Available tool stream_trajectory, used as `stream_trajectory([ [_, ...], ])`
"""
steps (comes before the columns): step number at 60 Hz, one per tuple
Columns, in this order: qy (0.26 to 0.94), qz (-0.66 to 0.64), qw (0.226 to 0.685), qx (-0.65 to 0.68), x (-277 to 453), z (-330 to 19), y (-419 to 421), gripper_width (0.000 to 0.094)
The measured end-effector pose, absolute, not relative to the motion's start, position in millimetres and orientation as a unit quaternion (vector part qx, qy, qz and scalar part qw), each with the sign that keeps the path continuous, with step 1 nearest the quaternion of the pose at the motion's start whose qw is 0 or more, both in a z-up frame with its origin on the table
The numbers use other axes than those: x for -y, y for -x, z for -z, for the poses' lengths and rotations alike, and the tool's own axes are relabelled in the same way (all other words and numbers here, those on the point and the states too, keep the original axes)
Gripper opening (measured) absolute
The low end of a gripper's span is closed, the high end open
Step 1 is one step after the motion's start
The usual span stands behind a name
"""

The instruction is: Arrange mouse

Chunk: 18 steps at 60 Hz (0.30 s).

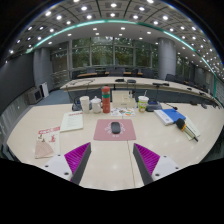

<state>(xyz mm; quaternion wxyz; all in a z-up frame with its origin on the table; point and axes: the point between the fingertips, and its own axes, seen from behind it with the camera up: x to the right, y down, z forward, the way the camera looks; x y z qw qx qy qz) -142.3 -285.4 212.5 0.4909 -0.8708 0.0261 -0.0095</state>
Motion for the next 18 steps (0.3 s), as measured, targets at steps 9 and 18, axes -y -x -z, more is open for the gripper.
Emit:
stream_trajectory([
  [9,0.869,0.003,0.494,-0.036,314,-219,146,0.086],
  [18,0.865,0.001,0.5,-0.037,325,-225,148,0.0858],
])
